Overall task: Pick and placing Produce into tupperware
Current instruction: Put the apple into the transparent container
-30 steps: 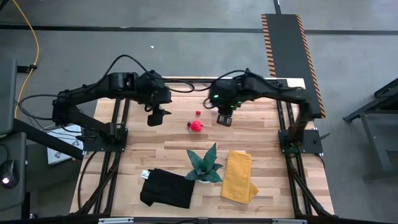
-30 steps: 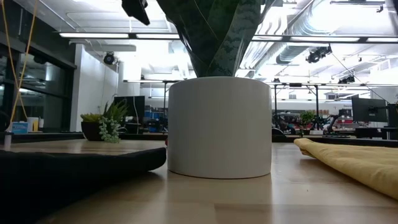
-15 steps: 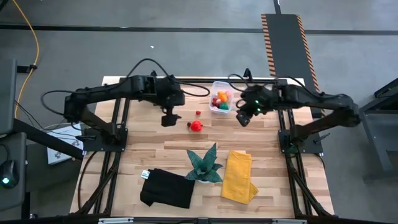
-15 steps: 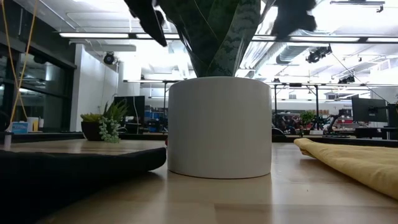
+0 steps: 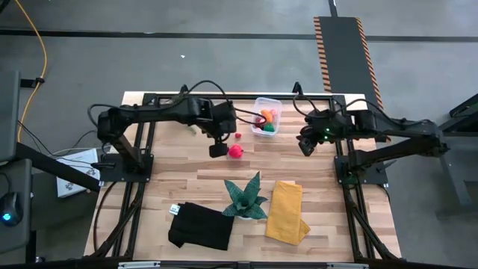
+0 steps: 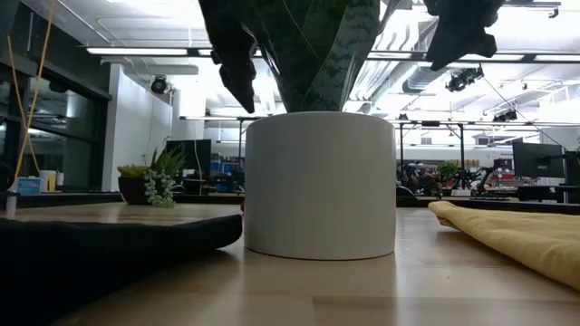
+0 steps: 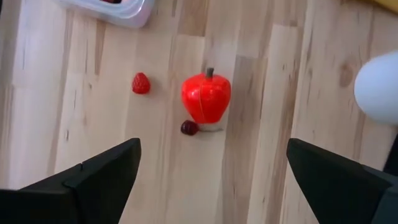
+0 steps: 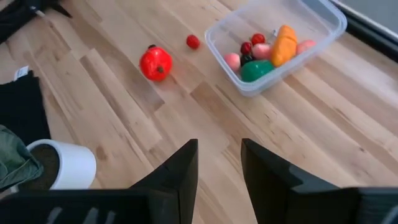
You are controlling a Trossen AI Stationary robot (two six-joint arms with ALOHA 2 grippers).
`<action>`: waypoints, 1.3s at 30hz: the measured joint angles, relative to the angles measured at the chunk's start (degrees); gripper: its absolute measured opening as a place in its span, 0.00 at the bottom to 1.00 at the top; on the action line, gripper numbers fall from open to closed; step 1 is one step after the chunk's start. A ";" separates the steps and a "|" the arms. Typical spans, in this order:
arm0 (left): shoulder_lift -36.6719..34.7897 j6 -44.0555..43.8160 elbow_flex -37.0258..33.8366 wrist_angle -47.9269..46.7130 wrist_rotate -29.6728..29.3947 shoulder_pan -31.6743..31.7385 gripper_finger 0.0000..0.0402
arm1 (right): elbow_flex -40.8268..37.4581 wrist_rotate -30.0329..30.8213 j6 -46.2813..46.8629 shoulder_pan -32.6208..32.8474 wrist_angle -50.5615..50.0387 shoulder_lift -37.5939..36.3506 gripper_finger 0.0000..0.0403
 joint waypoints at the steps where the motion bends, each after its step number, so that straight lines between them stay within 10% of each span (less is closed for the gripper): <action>1: 0.35 -0.50 0.00 0.66 0.13 0.00 0.98 | -0.30 -0.02 -0.47 0.00 0.41 -0.33 0.28; 39: 3.76 -3.18 -1.25 5.28 0.22 0.02 0.87 | -0.34 1.54 -0.30 0.00 3.29 -0.74 0.28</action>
